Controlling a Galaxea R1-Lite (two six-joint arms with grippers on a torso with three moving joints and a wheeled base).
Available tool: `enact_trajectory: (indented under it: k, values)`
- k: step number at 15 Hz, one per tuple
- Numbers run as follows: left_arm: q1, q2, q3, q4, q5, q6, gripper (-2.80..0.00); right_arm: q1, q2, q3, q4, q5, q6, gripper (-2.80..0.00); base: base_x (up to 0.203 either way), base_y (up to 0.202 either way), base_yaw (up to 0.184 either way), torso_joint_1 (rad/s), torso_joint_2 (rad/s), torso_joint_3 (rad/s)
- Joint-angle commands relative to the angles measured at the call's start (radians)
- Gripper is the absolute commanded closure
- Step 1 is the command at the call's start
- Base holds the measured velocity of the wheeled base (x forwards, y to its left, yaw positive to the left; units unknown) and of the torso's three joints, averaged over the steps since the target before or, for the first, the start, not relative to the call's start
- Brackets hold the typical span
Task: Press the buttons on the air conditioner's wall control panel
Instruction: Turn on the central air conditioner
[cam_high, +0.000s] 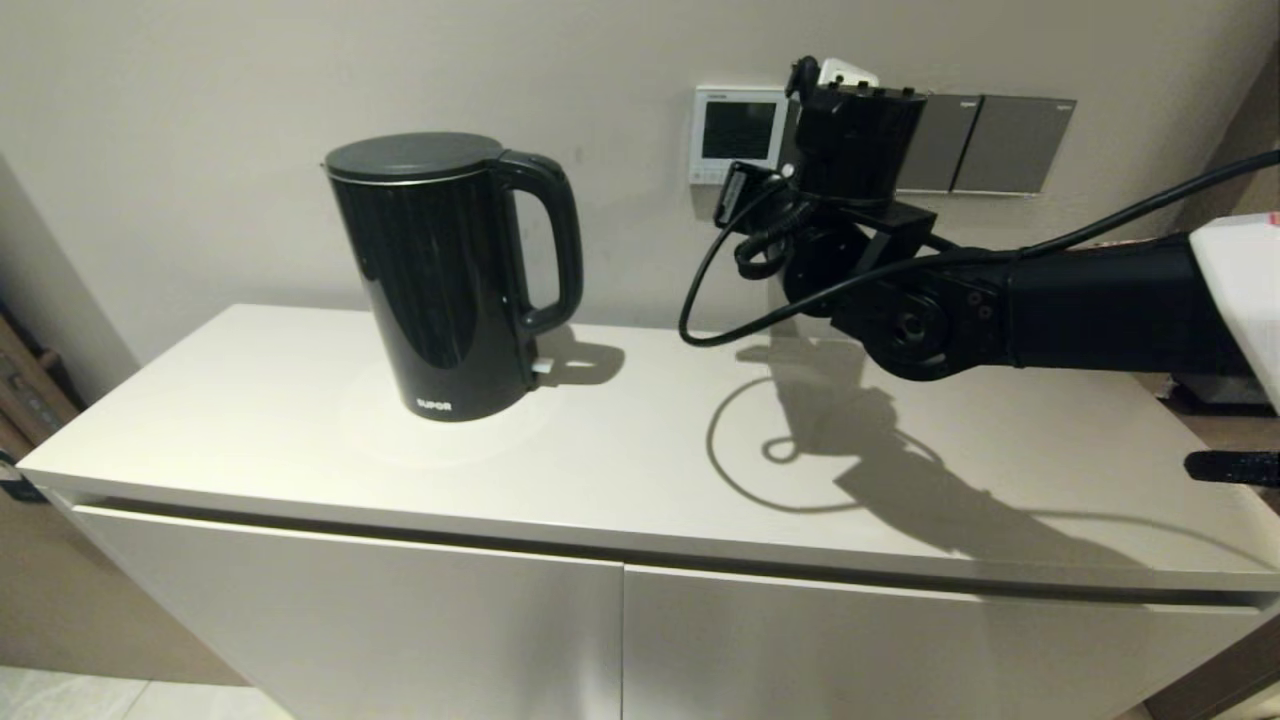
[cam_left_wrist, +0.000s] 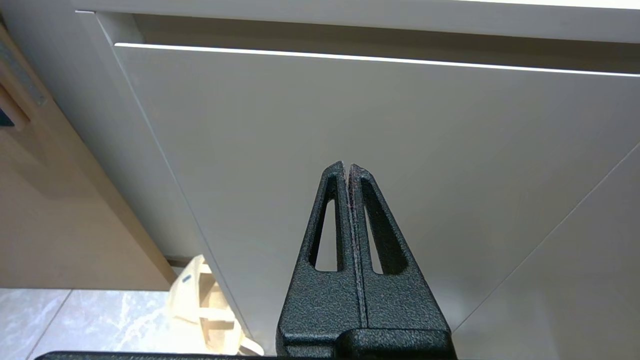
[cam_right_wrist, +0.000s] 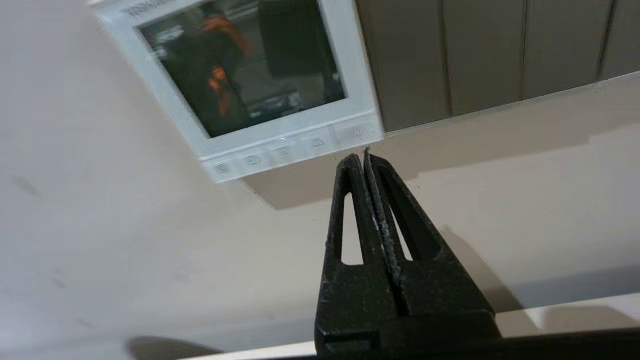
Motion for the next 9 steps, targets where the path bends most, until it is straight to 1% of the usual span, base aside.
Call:
enact_trajectory:
  k: [1, 9]
  values:
    - [0.0, 0.0, 0.0, 0.001, 0.0, 0.0, 0.0, -0.011, 0.009, 0.003, -0.005, -0.01, -0.016, 0.0, 0.0, 0.0, 0.0, 0.0, 0.0, 0.0]
    - [0.0, 0.0, 0.0, 0.001, 0.0, 0.0, 0.0, -0.024, 0.04, -0.037, -0.025, -0.009, -0.033, 0.0, 0.0, 0.0, 0.0, 0.0, 0.0, 0.0]
